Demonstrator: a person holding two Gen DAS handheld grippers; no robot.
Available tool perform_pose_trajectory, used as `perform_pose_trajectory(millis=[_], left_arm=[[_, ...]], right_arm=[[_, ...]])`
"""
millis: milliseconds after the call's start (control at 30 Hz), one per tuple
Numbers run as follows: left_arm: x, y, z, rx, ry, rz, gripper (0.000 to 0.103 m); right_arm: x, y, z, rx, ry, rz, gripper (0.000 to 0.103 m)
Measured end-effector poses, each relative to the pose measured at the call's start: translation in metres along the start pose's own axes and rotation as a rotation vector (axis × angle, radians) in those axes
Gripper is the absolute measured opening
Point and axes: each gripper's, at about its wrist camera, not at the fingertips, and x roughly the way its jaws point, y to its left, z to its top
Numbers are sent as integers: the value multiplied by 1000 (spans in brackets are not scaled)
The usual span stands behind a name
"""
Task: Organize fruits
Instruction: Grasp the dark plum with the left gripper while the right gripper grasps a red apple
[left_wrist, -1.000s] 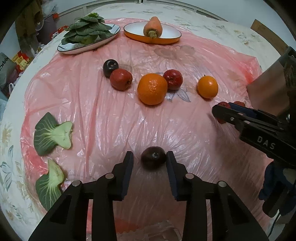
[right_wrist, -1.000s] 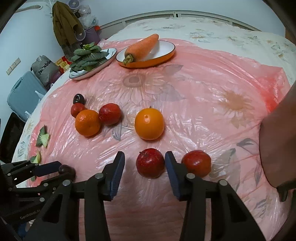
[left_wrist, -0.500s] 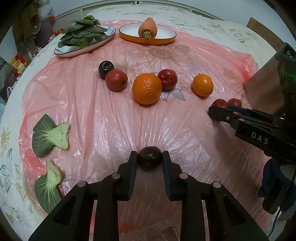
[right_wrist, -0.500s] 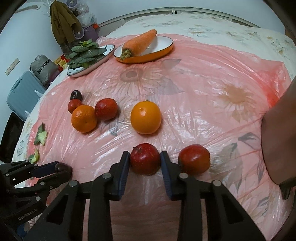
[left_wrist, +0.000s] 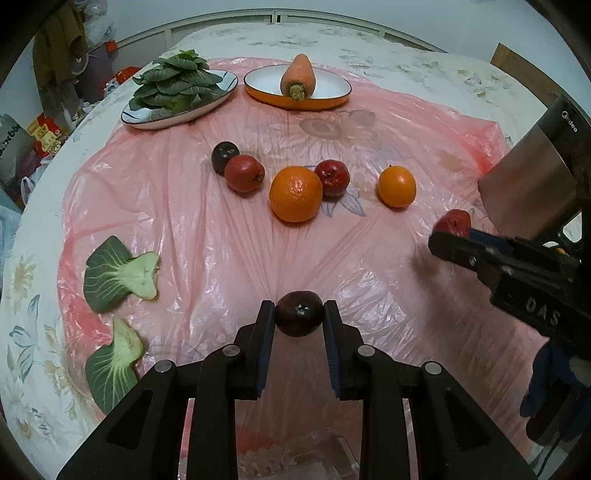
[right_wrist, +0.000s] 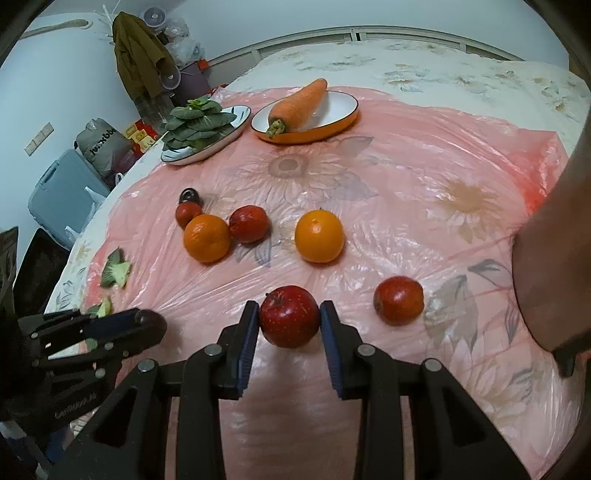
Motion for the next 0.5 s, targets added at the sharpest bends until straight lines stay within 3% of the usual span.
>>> perform_pose_trajectory(millis=[500], left_arm=[[-20, -24, -25, 42, 17, -9, 22]], right_arm=[[-50, -14, -48, 80, 5, -11, 56]])
